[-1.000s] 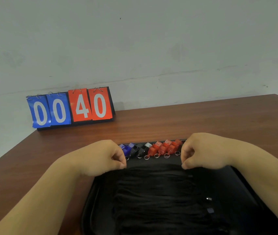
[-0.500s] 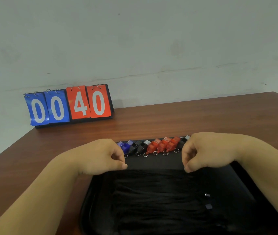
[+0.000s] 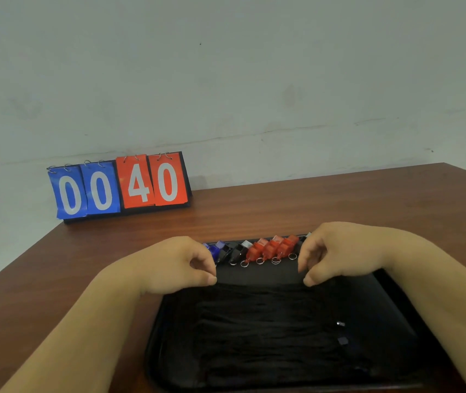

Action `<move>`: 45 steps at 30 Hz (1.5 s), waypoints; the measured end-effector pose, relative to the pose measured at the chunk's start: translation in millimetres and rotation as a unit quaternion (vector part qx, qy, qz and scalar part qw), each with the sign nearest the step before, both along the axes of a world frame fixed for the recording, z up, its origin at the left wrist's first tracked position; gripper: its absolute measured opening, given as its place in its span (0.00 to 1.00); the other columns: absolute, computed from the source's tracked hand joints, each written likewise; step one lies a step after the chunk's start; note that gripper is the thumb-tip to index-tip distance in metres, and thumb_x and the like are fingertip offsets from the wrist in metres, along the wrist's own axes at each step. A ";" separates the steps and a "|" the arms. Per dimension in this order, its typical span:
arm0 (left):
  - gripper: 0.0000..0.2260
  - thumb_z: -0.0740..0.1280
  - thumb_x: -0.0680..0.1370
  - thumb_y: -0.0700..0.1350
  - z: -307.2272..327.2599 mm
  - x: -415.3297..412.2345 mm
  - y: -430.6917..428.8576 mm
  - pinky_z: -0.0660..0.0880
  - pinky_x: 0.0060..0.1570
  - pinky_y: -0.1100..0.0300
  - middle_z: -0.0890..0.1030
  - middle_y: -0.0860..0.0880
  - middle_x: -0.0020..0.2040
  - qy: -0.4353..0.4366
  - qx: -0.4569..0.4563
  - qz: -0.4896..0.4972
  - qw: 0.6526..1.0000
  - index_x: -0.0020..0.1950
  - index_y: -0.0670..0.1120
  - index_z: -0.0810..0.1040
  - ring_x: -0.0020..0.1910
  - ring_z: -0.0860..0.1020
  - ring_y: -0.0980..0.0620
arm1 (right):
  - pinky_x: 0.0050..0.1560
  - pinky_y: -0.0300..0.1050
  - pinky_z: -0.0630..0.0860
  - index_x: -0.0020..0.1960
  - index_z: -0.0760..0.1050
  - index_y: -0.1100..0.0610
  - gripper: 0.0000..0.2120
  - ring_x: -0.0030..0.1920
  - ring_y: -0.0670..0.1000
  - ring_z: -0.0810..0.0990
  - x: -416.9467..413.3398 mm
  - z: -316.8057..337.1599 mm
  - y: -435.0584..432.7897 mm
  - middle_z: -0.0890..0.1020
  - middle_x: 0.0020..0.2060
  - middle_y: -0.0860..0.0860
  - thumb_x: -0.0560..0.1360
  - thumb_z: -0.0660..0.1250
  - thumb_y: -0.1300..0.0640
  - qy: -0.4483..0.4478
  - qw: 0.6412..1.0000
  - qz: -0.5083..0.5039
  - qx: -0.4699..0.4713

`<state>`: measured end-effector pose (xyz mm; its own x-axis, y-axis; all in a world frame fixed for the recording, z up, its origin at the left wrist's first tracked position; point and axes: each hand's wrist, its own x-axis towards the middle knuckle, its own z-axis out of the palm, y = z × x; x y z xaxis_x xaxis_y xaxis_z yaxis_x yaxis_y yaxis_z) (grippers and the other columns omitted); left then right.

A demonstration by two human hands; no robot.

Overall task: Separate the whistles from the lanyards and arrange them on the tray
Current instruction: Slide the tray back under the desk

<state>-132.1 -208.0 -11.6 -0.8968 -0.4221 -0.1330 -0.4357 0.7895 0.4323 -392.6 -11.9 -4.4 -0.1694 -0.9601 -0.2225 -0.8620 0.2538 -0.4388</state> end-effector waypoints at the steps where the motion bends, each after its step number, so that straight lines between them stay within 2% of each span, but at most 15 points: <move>1: 0.02 0.74 0.78 0.51 0.6 1.0 0.3 0.79 0.54 0.60 0.85 0.60 0.45 0.010 0.002 0.004 1.000 0.47 0.56 0.86 0.47 0.83 0.62 | 0.55 0.44 0.81 0.49 0.85 0.43 0.10 0.45 0.41 0.85 -0.8 1.5 1.5 0.87 0.45 0.43 0.69 0.80 0.46 -0.006 1.000 -0.006 -0.002; 5: 0.02 0.72 0.78 0.52 2.1 11.1 4.6 0.78 0.55 0.59 0.84 0.59 0.49 0.077 -0.036 0.053 0.995 0.50 0.58 0.84 0.49 0.81 0.61 | 0.50 0.37 0.76 0.52 0.84 0.44 0.12 0.46 0.41 0.83 -1.3 2.5 19.7 0.85 0.46 0.42 0.70 0.79 0.46 0.006 0.995 -0.076 -0.066; 8: 0.06 0.71 0.79 0.52 -2.1 28.9 15.7 0.76 0.52 0.61 0.80 0.59 0.53 0.126 -0.055 0.118 0.983 0.55 0.59 0.80 0.50 0.79 0.60 | 0.54 0.41 0.72 0.54 0.79 0.41 0.13 0.54 0.45 0.79 3.2 -7.3 48.5 0.79 0.55 0.42 0.72 0.77 0.45 0.062 0.978 -0.145 -0.137; 11: 0.14 0.71 0.78 0.55 -18.8 54.0 28.5 0.75 0.61 0.55 0.76 0.56 0.56 0.130 -0.083 0.192 0.969 0.62 0.62 0.76 0.53 0.78 0.58 | 0.66 0.48 0.72 0.68 0.74 0.44 0.26 0.66 0.53 0.74 6.1 -25.1 80.9 0.71 0.67 0.47 0.72 0.74 0.39 0.086 0.969 -0.214 -0.093; 14: 0.22 0.70 0.79 0.55 -38.6 76.0 47.6 0.72 0.60 0.56 0.77 0.51 0.60 0.119 -0.069 0.242 0.961 0.72 0.57 0.73 0.57 0.77 0.53 | 0.65 0.55 0.76 0.72 0.72 0.42 0.31 0.66 0.58 0.76 13.6 -41.1 102.5 0.70 0.72 0.52 0.71 0.72 0.34 0.079 0.960 -0.258 -0.074; 17: 0.20 0.68 0.81 0.53 -49.4 81.8 68.1 0.72 0.56 0.57 0.80 0.50 0.61 0.122 -0.073 0.260 0.955 0.72 0.56 0.74 0.59 0.78 0.51 | 0.64 0.51 0.76 0.73 0.73 0.46 0.30 0.67 0.56 0.77 24.8 -44.7 110.6 0.74 0.72 0.53 0.74 0.71 0.37 0.068 0.960 -0.256 -0.090; 21: 0.16 0.71 0.80 0.49 -48.0 85.2 83.7 0.74 0.59 0.55 0.83 0.50 0.63 0.160 -0.064 0.298 0.939 0.68 0.53 0.79 0.62 0.80 0.50 | 0.67 0.49 0.72 0.73 0.74 0.56 0.30 0.69 0.56 0.76 38.4 -40.4 115.8 0.77 0.71 0.53 0.76 0.74 0.45 0.046 0.951 -0.286 -0.109; 27: 0.14 0.74 0.77 0.46 -49.4 112.7 100.8 0.77 0.60 0.51 0.86 0.49 0.54 0.216 -0.021 0.319 0.923 0.62 0.52 0.83 0.54 0.82 0.50 | 0.58 0.49 0.77 0.66 0.80 0.58 0.24 0.59 0.56 0.82 60.2 -37.5 133.8 0.83 0.62 0.55 0.74 0.77 0.50 0.016 0.940 -0.316 -0.130; 30: 0.10 0.75 0.76 0.43 -48.3 131.2 110.6 0.79 0.60 0.48 0.86 0.49 0.52 0.258 0.021 0.325 0.910 0.56 0.53 0.84 0.52 0.84 0.51 | 0.62 0.50 0.77 0.66 0.80 0.58 0.25 0.62 0.56 0.81 68.0 -41.5 145.4 0.83 0.64 0.54 0.72 0.79 0.54 -0.022 0.928 -0.336 -0.162; 34: 0.10 0.75 0.76 0.40 -45.5 161.8 127.3 0.80 0.53 0.54 0.86 0.49 0.48 0.303 0.049 0.327 0.894 0.49 0.56 0.83 0.49 0.84 0.51 | 0.62 0.49 0.76 0.66 0.81 0.58 0.24 0.64 0.56 0.80 86.4 -41.7 161.8 0.81 0.66 0.56 0.71 0.79 0.59 -0.087 0.920 -0.329 -0.192; 37: 0.11 0.72 0.78 0.38 -46.4 190.3 139.0 0.76 0.52 0.57 0.84 0.50 0.51 0.315 0.069 0.316 0.892 0.55 0.54 0.84 0.52 0.82 0.52 | 0.60 0.48 0.76 0.70 0.78 0.58 0.26 0.68 0.55 0.78 107.6 -39.1 175.0 0.78 0.70 0.56 0.73 0.78 0.61 -0.129 0.925 -0.298 -0.199; 39: 0.15 0.71 0.79 0.38 -49.4 210.0 144.4 0.75 0.61 0.54 0.84 0.48 0.57 0.298 0.066 0.299 0.904 0.64 0.49 0.82 0.58 0.80 0.51 | 0.53 0.44 0.76 0.70 0.77 0.57 0.26 0.61 0.53 0.78 122.6 -39.4 183.4 0.79 0.68 0.55 0.74 0.78 0.59 -0.121 0.932 -0.275 -0.205; 40: 0.16 0.70 0.79 0.38 -49.7 220.0 148.2 0.75 0.65 0.51 0.83 0.47 0.59 0.289 0.058 0.293 0.909 0.67 0.49 0.81 0.60 0.80 0.51 | 0.53 0.44 0.74 0.71 0.78 0.56 0.26 0.59 0.51 0.78 130.5 -39.3 187.4 0.80 0.67 0.54 0.74 0.78 0.57 -0.103 0.937 -0.263 -0.208; 43: 0.18 0.69 0.80 0.38 -50.6 249.7 164.4 0.72 0.66 0.54 0.81 0.48 0.63 0.272 0.046 0.277 0.920 0.69 0.50 0.79 0.65 0.78 0.51 | 0.57 0.45 0.71 0.70 0.78 0.54 0.26 0.61 0.52 0.79 156.1 -39.1 201.3 0.81 0.66 0.53 0.73 0.78 0.54 -0.082 0.944 -0.239 -0.214; 45: 0.17 0.69 0.81 0.39 -52.7 268.9 173.1 0.70 0.70 0.53 0.80 0.50 0.66 0.270 0.045 0.272 0.922 0.68 0.53 0.79 0.68 0.76 0.52 | 0.56 0.45 0.70 0.70 0.78 0.53 0.25 0.58 0.51 0.78 172.2 -38.9 212.1 0.81 0.64 0.52 0.73 0.78 0.54 -0.093 0.945 -0.228 -0.215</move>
<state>136.8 -34.9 -64.3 -0.5014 -0.8381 0.2148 -0.4579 0.4677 0.7560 -220.3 200.1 -43.4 -0.5839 -0.8049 0.1054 -0.6041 0.3441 -0.7188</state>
